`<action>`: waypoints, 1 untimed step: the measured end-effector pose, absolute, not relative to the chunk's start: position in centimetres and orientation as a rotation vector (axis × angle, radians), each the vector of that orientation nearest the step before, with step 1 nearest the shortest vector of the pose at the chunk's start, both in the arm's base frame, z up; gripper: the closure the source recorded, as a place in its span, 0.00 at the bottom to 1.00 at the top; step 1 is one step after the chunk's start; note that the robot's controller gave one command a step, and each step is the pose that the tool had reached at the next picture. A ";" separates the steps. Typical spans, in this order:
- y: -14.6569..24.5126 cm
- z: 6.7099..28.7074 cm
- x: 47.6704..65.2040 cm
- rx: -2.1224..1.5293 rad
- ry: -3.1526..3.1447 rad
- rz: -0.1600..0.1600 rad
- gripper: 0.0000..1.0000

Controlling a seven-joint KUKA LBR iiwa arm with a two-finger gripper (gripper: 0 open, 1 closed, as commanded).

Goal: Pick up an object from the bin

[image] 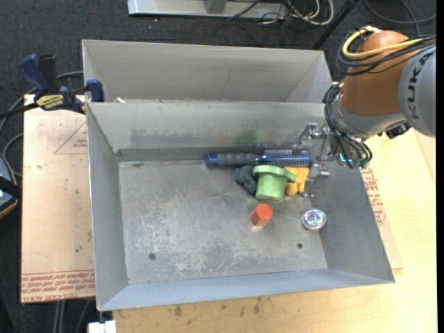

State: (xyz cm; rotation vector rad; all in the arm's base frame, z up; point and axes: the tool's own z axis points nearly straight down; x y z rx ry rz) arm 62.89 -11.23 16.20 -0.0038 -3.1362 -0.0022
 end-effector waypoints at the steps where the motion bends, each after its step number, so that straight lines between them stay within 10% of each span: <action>1: -8.6 9.9 65.1 0.040 -3.149 0.001 0.00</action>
Offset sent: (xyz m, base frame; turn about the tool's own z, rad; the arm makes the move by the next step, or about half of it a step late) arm 0.0273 0.0360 -0.0920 -0.0352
